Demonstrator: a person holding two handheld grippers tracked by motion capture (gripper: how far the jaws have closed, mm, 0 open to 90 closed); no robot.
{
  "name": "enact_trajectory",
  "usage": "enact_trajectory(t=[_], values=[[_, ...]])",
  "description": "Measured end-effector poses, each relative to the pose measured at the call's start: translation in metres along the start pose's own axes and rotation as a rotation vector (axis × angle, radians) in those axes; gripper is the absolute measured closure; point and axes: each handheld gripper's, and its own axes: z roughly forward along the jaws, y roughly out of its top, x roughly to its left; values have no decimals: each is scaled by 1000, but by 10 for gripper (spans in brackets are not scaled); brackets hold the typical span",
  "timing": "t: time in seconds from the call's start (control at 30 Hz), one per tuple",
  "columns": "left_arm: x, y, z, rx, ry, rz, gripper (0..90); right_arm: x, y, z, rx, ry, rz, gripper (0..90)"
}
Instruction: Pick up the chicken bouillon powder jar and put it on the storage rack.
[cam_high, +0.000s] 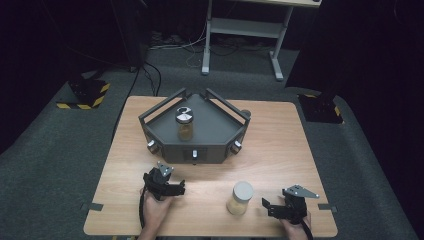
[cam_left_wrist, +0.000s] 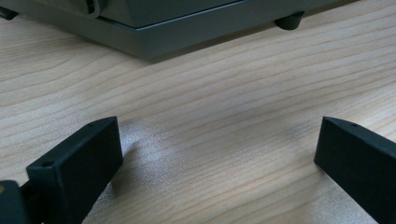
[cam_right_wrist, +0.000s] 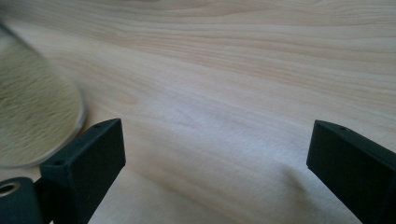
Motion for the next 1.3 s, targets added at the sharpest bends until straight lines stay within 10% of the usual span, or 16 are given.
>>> enact_trajectory(t=[0.63,1.3], values=[[0,0,0,0,0,0,9,23,-20,-17,-27,186,-80,39],[0,0,0,0,0,0,9,44,5,-7,-71,242,-165,55]])
